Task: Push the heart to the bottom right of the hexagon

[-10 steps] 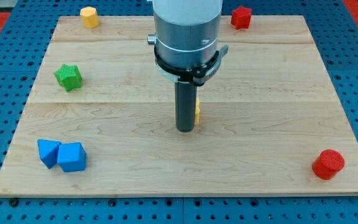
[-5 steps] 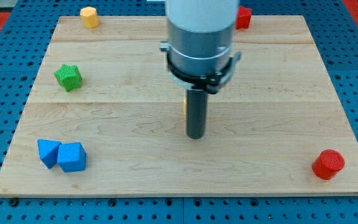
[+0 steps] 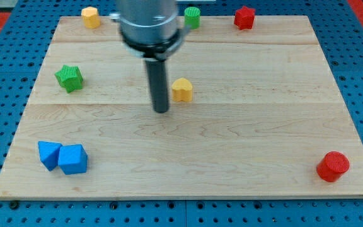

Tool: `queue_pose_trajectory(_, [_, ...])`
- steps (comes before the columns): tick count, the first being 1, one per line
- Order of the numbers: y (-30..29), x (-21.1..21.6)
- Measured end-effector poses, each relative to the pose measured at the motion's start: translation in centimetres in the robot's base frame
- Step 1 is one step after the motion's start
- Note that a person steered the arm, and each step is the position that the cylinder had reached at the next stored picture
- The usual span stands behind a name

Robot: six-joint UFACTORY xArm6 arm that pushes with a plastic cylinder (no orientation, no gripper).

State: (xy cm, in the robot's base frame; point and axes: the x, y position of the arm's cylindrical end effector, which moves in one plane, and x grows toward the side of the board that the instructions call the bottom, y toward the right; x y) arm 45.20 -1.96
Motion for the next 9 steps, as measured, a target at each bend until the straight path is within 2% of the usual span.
queue_pose_trajectory(1, [2.1, -1.7])
queue_pose_trajectory(2, [-0.4, -4.0])
queue_pose_trajectory(4, [2.4, -2.8])
queue_pose_trajectory(5, [4.4, -5.8])
queue_pose_trajectory(7, [-6.9, -9.2])
queue_pose_trajectory(9, [-9.5, -16.0])
